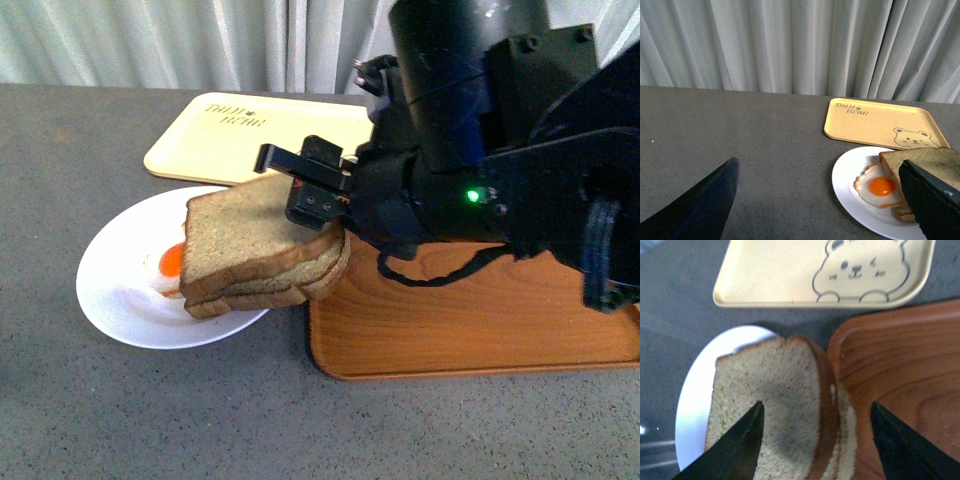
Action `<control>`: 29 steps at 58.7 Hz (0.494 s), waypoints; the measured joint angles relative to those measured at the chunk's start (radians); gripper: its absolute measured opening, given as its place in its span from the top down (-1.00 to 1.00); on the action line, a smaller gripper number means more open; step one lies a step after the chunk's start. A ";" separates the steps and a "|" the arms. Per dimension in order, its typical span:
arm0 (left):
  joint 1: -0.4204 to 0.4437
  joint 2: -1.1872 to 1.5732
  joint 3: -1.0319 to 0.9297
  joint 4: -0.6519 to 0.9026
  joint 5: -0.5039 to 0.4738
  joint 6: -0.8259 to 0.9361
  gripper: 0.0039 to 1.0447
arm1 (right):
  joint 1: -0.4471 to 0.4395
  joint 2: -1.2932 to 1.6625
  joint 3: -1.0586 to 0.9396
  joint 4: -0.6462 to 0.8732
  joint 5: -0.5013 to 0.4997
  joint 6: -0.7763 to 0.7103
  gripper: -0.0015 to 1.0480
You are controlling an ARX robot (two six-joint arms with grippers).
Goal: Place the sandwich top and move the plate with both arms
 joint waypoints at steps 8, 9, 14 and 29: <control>0.000 0.000 0.000 0.000 0.000 0.000 -0.83 | -0.024 -0.123 -0.034 0.020 0.006 -0.023 -0.71; 0.000 0.000 0.000 0.000 0.000 0.000 -0.83 | -0.029 -0.144 -0.042 0.023 0.011 -0.028 -0.77; 0.000 0.000 0.000 0.000 0.000 0.000 -0.83 | -0.035 -0.198 -0.109 0.161 0.150 -0.116 -0.73; 0.000 0.000 0.000 0.000 0.000 0.000 -0.83 | -0.166 -0.410 -0.497 0.594 0.352 -0.531 0.16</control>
